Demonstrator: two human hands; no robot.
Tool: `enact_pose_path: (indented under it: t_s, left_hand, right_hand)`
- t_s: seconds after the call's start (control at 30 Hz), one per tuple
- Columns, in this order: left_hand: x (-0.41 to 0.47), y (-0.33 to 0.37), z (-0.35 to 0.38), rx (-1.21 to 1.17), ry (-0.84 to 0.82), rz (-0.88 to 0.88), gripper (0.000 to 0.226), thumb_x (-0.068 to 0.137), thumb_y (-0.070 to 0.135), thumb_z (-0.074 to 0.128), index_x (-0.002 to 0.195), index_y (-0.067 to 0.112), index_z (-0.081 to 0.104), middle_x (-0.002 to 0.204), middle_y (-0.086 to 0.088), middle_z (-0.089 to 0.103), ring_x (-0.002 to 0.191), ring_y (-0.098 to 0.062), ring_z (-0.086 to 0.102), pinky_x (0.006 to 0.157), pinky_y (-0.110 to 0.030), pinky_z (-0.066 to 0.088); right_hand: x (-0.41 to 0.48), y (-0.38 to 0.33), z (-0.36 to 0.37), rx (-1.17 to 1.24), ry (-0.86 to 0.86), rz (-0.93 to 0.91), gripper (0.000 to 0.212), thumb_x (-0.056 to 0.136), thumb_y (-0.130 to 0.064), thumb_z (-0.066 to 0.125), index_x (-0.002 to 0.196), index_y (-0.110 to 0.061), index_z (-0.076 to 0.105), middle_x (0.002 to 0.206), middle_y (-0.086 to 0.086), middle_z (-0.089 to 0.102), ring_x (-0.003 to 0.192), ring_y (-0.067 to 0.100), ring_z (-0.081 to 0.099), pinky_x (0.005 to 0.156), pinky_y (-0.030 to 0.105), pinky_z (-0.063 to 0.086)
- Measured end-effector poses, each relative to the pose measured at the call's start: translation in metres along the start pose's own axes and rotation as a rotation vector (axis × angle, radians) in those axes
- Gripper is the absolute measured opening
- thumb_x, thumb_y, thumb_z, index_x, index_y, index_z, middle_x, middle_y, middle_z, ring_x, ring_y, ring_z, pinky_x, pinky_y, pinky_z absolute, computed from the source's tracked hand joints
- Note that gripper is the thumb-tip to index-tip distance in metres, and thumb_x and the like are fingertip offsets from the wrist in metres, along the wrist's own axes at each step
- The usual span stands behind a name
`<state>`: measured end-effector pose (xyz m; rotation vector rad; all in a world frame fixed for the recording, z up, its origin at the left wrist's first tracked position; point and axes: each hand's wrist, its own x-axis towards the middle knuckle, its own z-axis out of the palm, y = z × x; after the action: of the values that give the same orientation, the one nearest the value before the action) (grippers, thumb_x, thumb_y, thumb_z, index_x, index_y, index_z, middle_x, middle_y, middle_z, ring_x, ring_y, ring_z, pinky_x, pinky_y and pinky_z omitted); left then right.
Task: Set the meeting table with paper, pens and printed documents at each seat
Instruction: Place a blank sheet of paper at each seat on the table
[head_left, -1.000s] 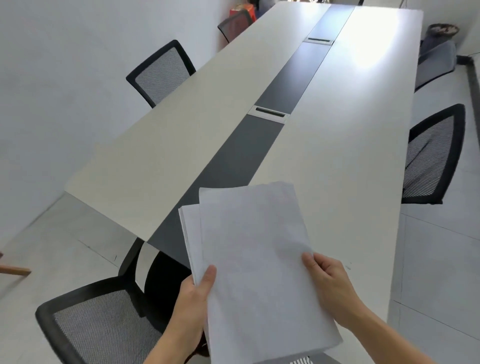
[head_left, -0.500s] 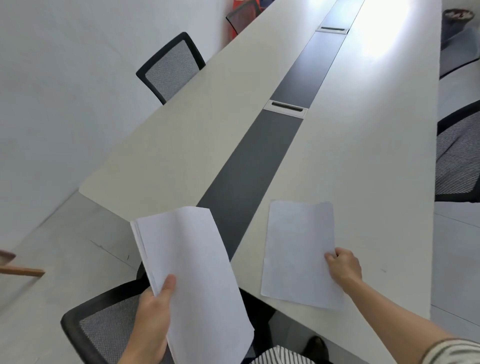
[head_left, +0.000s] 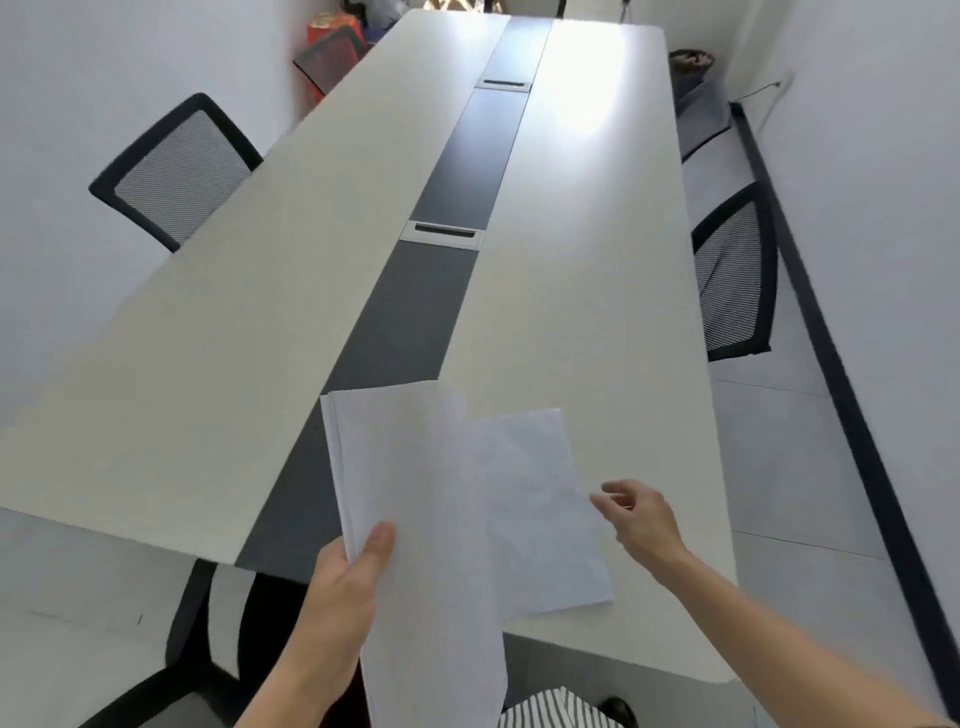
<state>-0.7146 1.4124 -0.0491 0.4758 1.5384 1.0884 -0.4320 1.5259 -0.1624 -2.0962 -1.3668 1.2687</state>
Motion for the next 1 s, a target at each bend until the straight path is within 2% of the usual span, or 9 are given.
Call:
enact_pose_path:
  t_s: [0.13,0.23,0.3,0.43,0.5,0.63,0.8,0.9,1.0]
  left_hand:
    - [-0.002,0.011,0.056,0.044,-0.187,0.007,0.031,0.089,0.029,0.055,0.105,0.005,0.067,0.097,-0.011,0.076,0.088,-0.029,0.073,0.073,-0.040,0.057]
    - [-0.008,0.011,0.098,0.096,-0.291,0.009,0.032,0.087,0.031,0.055,0.104,0.007,0.068,0.097,-0.010,0.077,0.089,-0.027,0.073,0.079,-0.042,0.055]
    - [-0.016,0.007,0.130,0.149,-0.340,0.012,0.028,0.090,0.030,0.054,0.100,0.007,0.069,0.093,-0.009,0.077,0.085,-0.025,0.074,0.076,-0.040,0.055]
    - [-0.031,-0.012,0.192,0.248,-0.386,0.011,0.029,0.093,0.027,0.052,0.099,0.003,0.069,0.091,-0.014,0.077,0.082,-0.028,0.074,0.067,-0.037,0.058]
    - [-0.043,-0.026,0.224,0.280,-0.405,-0.003,0.029,0.095,0.024,0.051,0.099,0.001,0.069,0.092,-0.016,0.076,0.080,-0.029,0.074,0.064,-0.035,0.059]
    - [-0.077,-0.059,0.295,0.291,-0.446,-0.057,0.025,0.094,0.022,0.053,0.098,0.003,0.069,0.091,-0.014,0.077,0.081,-0.029,0.074,0.066,-0.036,0.060]
    - [-0.101,-0.091,0.375,0.333,-0.453,-0.087,0.027,0.095,0.020,0.053,0.100,-0.002,0.069,0.093,-0.018,0.076,0.083,-0.032,0.073,0.076,-0.043,0.058]
    - [-0.101,-0.093,0.412,0.350,-0.457,-0.087,0.026,0.095,0.020,0.052,0.098,0.000,0.069,0.090,-0.015,0.076,0.078,-0.028,0.074,0.074,-0.043,0.058]
    - [-0.090,-0.091,0.447,0.354,-0.468,-0.102,0.026,0.095,0.023,0.052,0.098,0.004,0.070,0.092,-0.013,0.077,0.083,-0.029,0.074,0.079,-0.044,0.055]
  right_hand:
    - [-0.046,-0.001,-0.040,0.354,-0.104,-0.010,0.030,0.095,-0.036,0.057,0.112,-0.012,0.066,0.100,0.005,0.074,0.093,0.020,0.071,0.085,0.043,0.056]
    - [-0.072,0.012,-0.068,0.592,-0.191,0.036,0.040,0.098,-0.046,0.046,0.112,-0.015,0.067,0.105,0.010,0.075,0.096,0.023,0.072,0.091,0.044,0.053]
    - [-0.086,0.027,-0.088,0.741,-0.224,0.058,0.044,0.096,-0.046,0.049,0.114,-0.011,0.068,0.104,0.016,0.074,0.091,0.027,0.071,0.088,0.043,0.053]
    - [-0.109,0.069,-0.134,0.880,-0.068,0.059,0.048,0.075,-0.026,0.080,0.113,-0.001,0.062,0.101,0.014,0.076,0.083,0.028,0.072,0.074,0.038,0.058]
    - [-0.117,0.095,-0.166,0.923,0.057,0.058,0.042,0.073,-0.018,0.079,0.107,0.002,0.064,0.100,0.017,0.075,0.088,0.034,0.073,0.079,0.044,0.059]
    - [-0.132,0.150,-0.236,0.917,0.198,0.011,0.018,0.080,-0.010,0.074,0.091,0.004,0.070,0.093,0.018,0.076,0.082,0.033,0.074,0.073,0.040,0.061]
    - [-0.134,0.206,-0.302,0.986,0.265,0.028,0.025,0.077,-0.014,0.076,0.091,0.006,0.069,0.093,0.021,0.075,0.083,0.038,0.072,0.079,0.050,0.060]
    - [-0.124,0.227,-0.328,1.095,0.290,0.055,0.022,0.079,-0.012,0.073,0.095,0.003,0.067,0.092,0.019,0.076,0.079,0.035,0.073,0.070,0.042,0.060]
    - [-0.100,0.239,-0.350,1.086,0.349,0.083,0.020,0.076,-0.013,0.076,0.086,0.002,0.067,0.085,0.020,0.075,0.071,0.031,0.072,0.066,0.038,0.059]
